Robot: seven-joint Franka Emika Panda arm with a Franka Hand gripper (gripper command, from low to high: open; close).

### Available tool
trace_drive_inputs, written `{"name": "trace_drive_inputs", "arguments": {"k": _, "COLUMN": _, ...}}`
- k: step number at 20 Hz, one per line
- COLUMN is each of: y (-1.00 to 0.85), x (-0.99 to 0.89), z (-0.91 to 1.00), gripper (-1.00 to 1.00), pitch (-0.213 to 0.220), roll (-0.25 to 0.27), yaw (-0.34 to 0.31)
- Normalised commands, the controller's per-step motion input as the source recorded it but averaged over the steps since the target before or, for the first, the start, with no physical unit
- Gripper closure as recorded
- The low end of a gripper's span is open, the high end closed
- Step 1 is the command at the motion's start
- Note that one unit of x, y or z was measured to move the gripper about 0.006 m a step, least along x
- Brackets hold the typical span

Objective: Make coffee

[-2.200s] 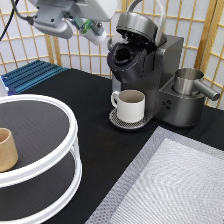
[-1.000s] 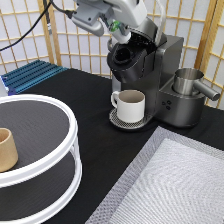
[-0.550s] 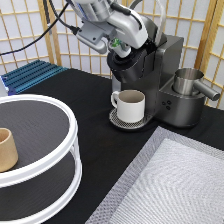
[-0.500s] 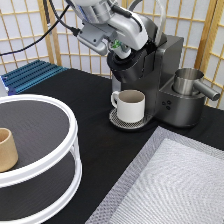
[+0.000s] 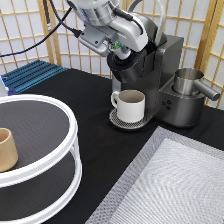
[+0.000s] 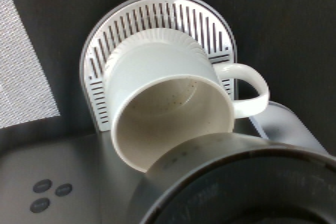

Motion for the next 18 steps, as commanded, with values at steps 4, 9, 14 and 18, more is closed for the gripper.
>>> {"name": "trace_drive_inputs", "arguments": {"k": 4, "y": 0.29, "x": -0.33, "z": -0.06, "gripper": 1.0, "pitch": 0.0, "roll": -0.091, "yaw": 0.008}}
{"name": "trace_drive_inputs", "arguments": {"k": 9, "y": 0.32, "x": -0.33, "z": 0.0, "gripper": 1.0, "pitch": 0.0, "roll": -0.109, "yaw": 0.014}}
{"name": "trace_drive_inputs", "arguments": {"k": 14, "y": 0.28, "x": -0.25, "z": 0.01, "gripper": 1.0, "pitch": 0.0, "roll": -0.12, "yaw": 0.021}}
{"name": "trace_drive_inputs", "arguments": {"k": 18, "y": 0.19, "x": -0.01, "z": -0.15, "gripper": 1.0, "pitch": 0.0, "roll": -0.095, "yaw": 0.031}}
